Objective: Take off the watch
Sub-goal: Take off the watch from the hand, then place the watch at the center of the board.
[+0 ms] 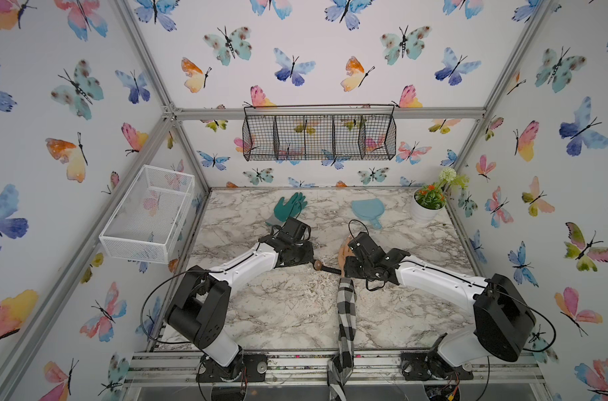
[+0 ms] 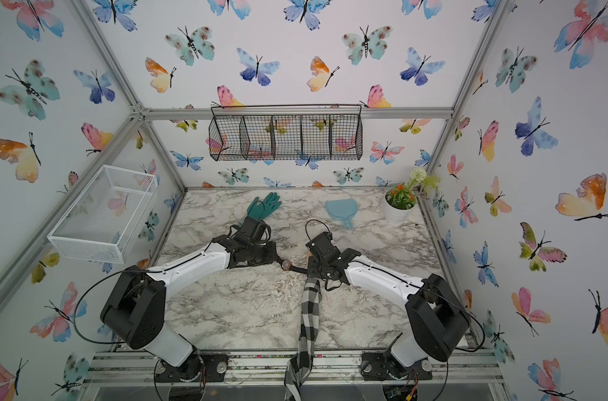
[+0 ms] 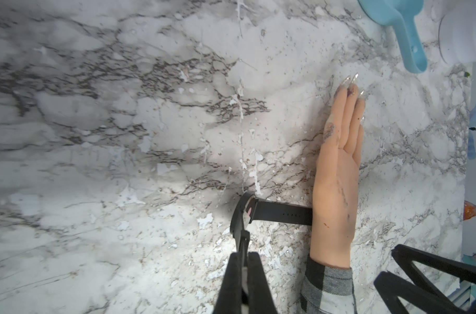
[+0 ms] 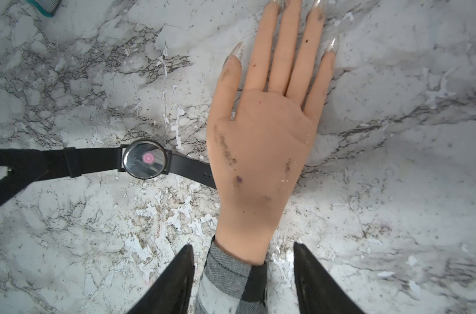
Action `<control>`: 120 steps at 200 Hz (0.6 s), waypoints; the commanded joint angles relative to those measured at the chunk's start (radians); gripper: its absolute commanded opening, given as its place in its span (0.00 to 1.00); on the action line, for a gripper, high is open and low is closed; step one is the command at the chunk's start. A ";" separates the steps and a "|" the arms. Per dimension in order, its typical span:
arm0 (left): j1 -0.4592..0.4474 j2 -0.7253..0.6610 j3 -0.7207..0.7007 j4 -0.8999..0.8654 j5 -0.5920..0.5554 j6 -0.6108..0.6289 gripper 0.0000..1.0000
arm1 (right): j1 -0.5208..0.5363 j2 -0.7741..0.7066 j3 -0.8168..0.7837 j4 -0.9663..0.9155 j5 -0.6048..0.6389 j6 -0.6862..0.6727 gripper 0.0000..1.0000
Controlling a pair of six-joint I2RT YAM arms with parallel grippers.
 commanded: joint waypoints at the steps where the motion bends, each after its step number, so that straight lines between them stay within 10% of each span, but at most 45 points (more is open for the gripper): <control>1: 0.057 -0.056 -0.022 -0.041 -0.039 0.036 0.00 | -0.005 -0.021 -0.014 0.006 0.013 0.011 0.61; 120: 0.248 -0.107 -0.134 -0.034 -0.076 0.047 0.00 | -0.005 -0.009 -0.009 0.015 0.007 0.008 0.61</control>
